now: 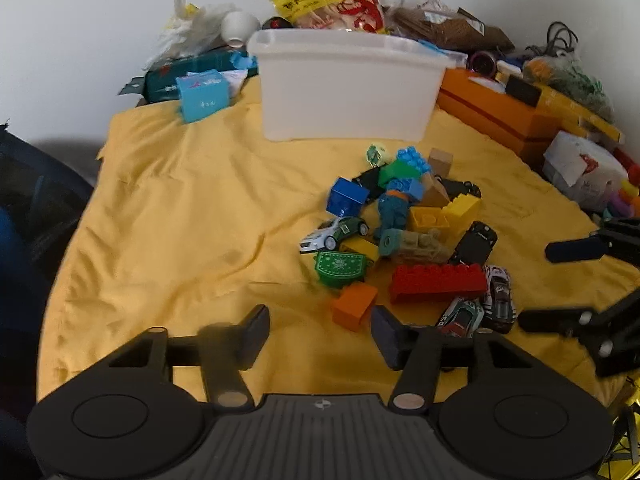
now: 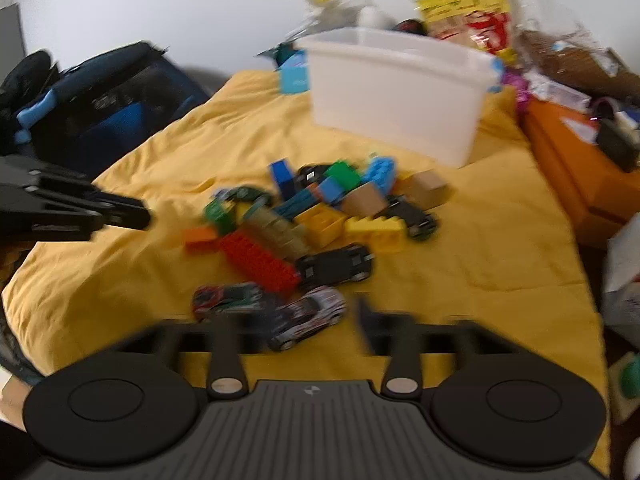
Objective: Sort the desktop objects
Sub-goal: 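Grasp the orange brick with the left tool while the right tool grasps the white race car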
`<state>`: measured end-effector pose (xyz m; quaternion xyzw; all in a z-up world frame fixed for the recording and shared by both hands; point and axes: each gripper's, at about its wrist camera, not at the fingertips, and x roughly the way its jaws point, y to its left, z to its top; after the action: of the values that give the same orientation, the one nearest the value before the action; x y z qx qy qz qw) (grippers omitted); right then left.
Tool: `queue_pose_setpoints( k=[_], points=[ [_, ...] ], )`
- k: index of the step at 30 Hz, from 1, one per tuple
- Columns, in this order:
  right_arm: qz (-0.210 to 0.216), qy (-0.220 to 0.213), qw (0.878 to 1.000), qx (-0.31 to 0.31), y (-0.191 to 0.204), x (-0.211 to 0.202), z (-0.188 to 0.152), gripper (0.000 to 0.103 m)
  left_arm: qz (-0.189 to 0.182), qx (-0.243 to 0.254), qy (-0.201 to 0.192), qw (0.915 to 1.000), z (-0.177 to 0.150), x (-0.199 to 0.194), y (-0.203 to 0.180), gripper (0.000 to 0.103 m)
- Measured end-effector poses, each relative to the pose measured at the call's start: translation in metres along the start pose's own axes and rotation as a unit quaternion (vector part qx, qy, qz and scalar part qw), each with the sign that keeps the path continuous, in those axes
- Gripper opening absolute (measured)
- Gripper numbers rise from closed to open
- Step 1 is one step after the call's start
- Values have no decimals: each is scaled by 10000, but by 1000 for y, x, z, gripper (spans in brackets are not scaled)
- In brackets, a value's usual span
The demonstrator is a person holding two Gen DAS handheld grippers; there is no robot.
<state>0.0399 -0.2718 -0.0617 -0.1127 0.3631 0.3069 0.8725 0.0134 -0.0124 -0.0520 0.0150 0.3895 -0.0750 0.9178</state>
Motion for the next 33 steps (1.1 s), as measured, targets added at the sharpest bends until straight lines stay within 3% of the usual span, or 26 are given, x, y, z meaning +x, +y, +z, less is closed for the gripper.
queue_pose_setpoints(
  k=[1, 4, 12, 15, 17, 19, 20, 21, 24, 33],
  points=[
    [27, -29, 10000, -44, 5, 3, -2, 85, -23, 57, 51, 10000, 0, 5, -2, 60],
    [95, 157, 9997, -163, 10, 17, -5, 85, -40, 242, 120, 9996, 1, 20, -5, 60],
    [66, 416, 9991, -48, 0, 45, -7, 72, -38, 151, 229, 9996, 4, 38, -6, 56],
    [48, 433, 9990, -35, 0, 50, -5, 73, -55, 199, 194, 9996, 7, 40, -9, 56],
    [44, 425, 9991, 36, 1, 50, -5, 72, -140, 281, 151, 9994, 8, 41, -11, 42],
    [70, 417, 9990, 147, -2, 51, -5, 66, -179, 369, 132, 9991, 9, 40, -14, 36],
    [96, 409, 9989, 192, -3, 50, -5, 66, -214, 383, 118, 9990, 9, 39, -14, 28],
    [122, 414, 9988, 215, -4, 50, -4, 66, -287, 395, 140, 9987, 9, 39, -15, 27],
    [215, 390, 9987, 261, -9, 45, -3, 66, -299, 453, 146, 9984, 8, 37, -17, 26],
    [-83, 111, 9987, 483, -27, 16, -1, 66, -255, 137, -164, 9994, 24, 7, -3, 26]
  ],
)
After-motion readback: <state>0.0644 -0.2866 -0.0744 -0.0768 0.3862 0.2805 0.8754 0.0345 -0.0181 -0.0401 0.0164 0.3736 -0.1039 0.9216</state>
